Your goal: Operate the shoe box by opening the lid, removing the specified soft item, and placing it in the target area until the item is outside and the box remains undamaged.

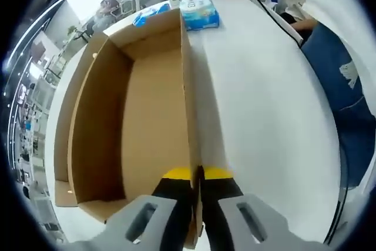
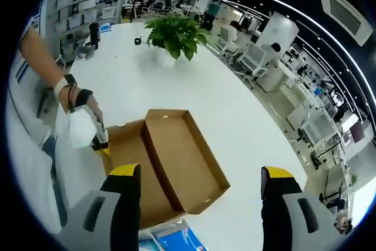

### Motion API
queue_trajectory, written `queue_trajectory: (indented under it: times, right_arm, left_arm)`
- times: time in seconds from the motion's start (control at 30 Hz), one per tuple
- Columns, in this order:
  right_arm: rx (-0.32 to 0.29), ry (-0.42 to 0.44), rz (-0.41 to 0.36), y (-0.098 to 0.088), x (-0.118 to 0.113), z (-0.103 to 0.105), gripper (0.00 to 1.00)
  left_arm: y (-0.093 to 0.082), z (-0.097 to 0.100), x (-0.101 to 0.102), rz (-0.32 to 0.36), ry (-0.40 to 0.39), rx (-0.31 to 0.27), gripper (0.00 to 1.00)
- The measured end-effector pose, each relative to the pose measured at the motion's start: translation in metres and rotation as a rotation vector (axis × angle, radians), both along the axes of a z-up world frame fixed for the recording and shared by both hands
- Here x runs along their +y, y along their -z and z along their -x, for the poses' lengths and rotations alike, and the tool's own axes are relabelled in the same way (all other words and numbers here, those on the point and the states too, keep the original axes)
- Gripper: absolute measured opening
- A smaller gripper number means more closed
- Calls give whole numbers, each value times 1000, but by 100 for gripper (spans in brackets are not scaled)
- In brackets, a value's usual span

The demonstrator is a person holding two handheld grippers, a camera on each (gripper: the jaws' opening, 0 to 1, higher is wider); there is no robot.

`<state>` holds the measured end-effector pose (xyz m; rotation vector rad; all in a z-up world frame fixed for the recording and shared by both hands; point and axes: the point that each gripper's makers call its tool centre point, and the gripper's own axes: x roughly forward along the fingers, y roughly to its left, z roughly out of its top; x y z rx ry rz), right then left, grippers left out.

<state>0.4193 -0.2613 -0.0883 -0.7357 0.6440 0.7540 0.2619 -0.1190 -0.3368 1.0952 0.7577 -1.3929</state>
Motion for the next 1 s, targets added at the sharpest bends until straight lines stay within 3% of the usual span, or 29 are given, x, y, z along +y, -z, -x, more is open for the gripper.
queue_trajectory:
  times: [0.23, 0.4, 0.63, 1.0]
  right_arm:
    - [32, -58, 57, 21, 9, -39, 83]
    - [74, -102, 103, 49, 9, -70, 79]
    - [131, -123, 154, 82, 7, -91, 78]
    - [208, -137, 177, 120, 6, -114, 76]
  left_arm:
    - [0, 0, 2, -6, -10, 7, 2]
    - [0, 0, 2, -2, -11, 10, 2]
    - [-1, 1, 1, 0, -9, 8, 2]
    - [-2, 0, 1, -7, -7, 4, 2]
